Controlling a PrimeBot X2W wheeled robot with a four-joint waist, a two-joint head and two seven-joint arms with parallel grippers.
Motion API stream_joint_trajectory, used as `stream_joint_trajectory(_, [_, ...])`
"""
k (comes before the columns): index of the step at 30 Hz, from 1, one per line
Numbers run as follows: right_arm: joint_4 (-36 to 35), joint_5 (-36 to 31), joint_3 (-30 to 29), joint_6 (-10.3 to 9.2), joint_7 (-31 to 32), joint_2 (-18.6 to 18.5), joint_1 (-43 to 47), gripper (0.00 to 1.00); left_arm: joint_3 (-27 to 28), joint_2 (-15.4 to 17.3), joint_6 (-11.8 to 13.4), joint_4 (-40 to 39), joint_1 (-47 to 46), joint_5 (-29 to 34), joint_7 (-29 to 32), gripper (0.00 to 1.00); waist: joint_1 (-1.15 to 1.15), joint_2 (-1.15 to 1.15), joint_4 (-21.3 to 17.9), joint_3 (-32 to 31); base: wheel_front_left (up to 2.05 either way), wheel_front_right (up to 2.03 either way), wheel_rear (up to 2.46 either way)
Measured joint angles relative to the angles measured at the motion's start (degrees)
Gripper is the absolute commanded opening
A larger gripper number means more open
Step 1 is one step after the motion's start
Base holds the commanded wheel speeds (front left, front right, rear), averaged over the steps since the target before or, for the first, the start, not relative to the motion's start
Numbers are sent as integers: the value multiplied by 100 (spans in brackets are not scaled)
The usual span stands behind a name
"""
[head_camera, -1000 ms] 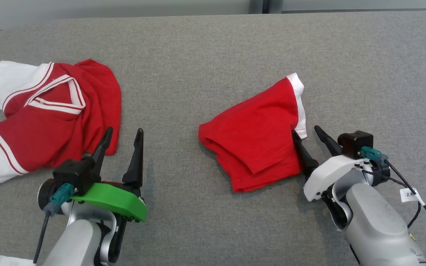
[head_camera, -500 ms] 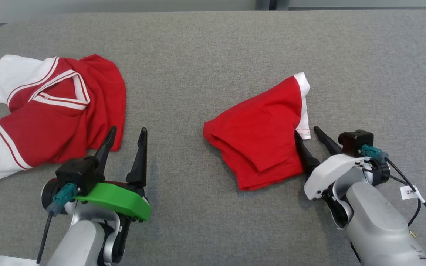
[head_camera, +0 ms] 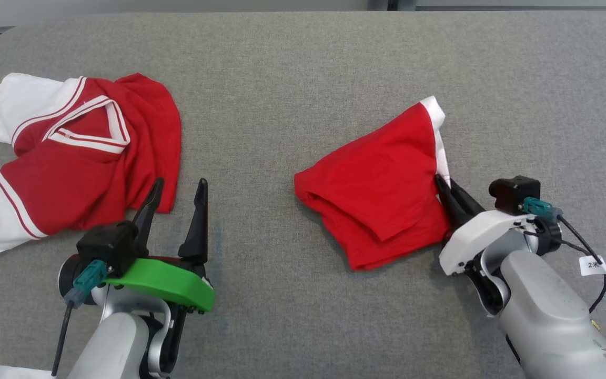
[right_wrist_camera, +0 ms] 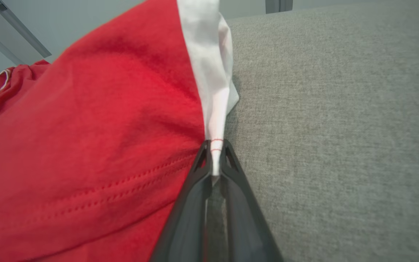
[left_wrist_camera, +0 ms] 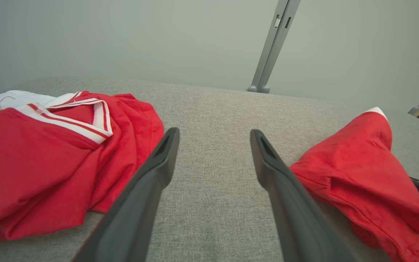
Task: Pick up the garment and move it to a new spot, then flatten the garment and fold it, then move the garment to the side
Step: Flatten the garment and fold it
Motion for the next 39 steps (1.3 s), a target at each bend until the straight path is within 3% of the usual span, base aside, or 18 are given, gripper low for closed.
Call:
stream_joint_trajectory(1, [-32,-7,-18,0,0,-42,-15,28,22,-5,0,0,8,0,0,100,0,0,-6,-3,0,0,0])
stream_joint_trajectory(4, [-119,-43,16,-1,-1,-111,-112,24,159,-16,0,5,105,0,-1,100,0,0,-48,-16,0,0,0])
stream_joint_trajectory(6, [-140,-46,92,-1,-1,-101,-119,0,157,-21,0,3,146,0,-1,100,0,0,-87,-27,0,0,0])
stream_joint_trajectory(18, [-341,-69,370,0,-1,-358,-119,0,98,-114,0,24,152,-1,43,100,0,0,-177,-132,0,0,0])
stream_joint_trajectory(22, [-400,-323,859,0,43,-788,-415,0,103,-211,0,57,152,-18,34,100,0,0,-154,-236,0,0,0])
stream_joint_trajectory(30, [-765,-1181,1735,35,1298,-2348,-2369,0,-146,-379,-96,214,154,-214,-9,100,0,0,-21,-504,0,0,0])
stream_joint_trajectory(39, [-1405,-1205,3074,37,2215,-2490,-3894,0,-302,-515,-163,391,141,-364,-68,100,0,0,427,-783,0,0,0])
